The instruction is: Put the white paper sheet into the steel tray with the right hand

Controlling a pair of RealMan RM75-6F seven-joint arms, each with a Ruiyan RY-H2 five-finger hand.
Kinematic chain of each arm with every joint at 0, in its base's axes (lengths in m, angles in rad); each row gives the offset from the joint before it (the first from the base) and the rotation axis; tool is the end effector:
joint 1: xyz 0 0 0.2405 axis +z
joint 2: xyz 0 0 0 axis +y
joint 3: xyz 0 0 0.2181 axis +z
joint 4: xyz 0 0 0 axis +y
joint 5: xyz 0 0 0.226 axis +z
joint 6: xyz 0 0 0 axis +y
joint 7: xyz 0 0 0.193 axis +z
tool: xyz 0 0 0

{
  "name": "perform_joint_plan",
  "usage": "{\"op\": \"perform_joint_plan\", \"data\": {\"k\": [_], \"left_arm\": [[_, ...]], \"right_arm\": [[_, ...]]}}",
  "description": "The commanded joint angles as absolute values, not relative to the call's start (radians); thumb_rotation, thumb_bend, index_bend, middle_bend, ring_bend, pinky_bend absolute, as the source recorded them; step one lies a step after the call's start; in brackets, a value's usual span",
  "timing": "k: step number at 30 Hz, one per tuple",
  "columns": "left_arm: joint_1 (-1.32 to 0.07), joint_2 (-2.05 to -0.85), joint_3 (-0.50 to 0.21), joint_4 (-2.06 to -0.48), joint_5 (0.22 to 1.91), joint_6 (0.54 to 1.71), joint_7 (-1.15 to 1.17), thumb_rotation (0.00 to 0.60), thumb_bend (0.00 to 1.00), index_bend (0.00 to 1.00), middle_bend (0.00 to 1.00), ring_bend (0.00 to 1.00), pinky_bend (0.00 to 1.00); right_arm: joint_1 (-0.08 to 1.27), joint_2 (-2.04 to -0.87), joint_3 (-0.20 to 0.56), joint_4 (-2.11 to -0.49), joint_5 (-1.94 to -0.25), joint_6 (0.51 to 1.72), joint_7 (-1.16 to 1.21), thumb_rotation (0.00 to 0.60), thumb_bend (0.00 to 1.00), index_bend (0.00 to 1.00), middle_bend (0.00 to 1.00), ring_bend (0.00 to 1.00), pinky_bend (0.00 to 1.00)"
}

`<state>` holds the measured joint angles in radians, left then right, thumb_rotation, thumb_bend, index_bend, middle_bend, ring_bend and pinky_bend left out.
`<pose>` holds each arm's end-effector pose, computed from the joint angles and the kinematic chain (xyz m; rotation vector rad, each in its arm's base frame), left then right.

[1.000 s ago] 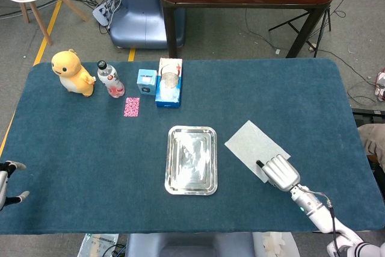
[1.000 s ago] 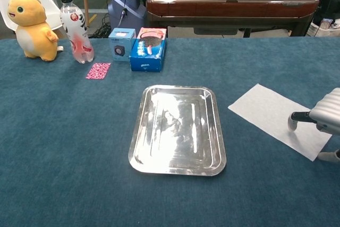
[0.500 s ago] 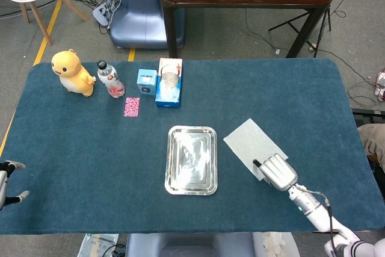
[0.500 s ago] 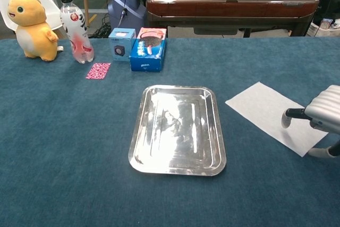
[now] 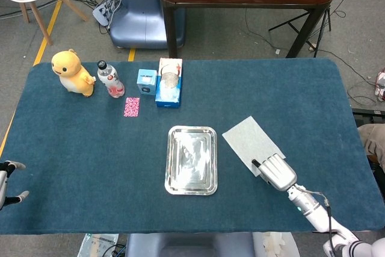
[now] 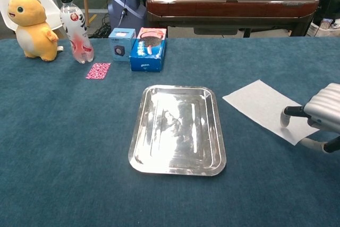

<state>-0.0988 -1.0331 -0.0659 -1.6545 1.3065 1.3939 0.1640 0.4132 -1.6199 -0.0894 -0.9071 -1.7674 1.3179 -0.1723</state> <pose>-0.3180 0.2328 0.1512 -1.3331 -0.8797 -0.6311 -0.2516 -0.2864 -0.0307 2.0336 -0.3418 0.7598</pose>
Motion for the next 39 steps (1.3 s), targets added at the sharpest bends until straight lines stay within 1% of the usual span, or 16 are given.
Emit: {"op": "perform_joint_plan", "data": {"k": [1, 15, 30, 39], "left_arm": [[-0.099, -1.033, -0.066, -1.655, 1.307, 1.394, 0.164, 0.600, 0.07, 0.39, 0.35, 0.29, 0.42], [-0.098, -1.029, -0.066, -1.659, 1.308, 1.396, 0.162, 0.600, 0.07, 0.39, 0.35, 0.29, 0.42], [-0.093, -1.010, -0.068, -1.666, 1.315, 1.411, 0.166, 0.600, 0.07, 0.39, 0.35, 0.29, 0.42], [-0.076, -0.973, -0.056, -1.681, 1.323, 1.425, 0.172, 0.600, 0.07, 0.39, 0.35, 0.29, 0.42]], "right_arm": [[0.412, -1.624, -0.088, -0.905, -1.767, 1.324, -0.171, 0.600, 0.35, 0.42, 1.00, 1.00, 1.00], [0.414, -1.637, -0.075, -0.909, -1.751, 1.340, -0.147, 0.600, 0.37, 0.56, 1.00, 1.00, 1.00], [0.440, -1.638, -0.030, -0.946, -1.711, 1.326, -0.129, 0.600, 0.37, 0.60, 1.00, 1.00, 1.00], [0.472, -1.610, 0.014, -1.025, -1.695, 1.332, -0.165, 0.600, 0.37, 0.61, 1.00, 1.00, 1.00]]}}
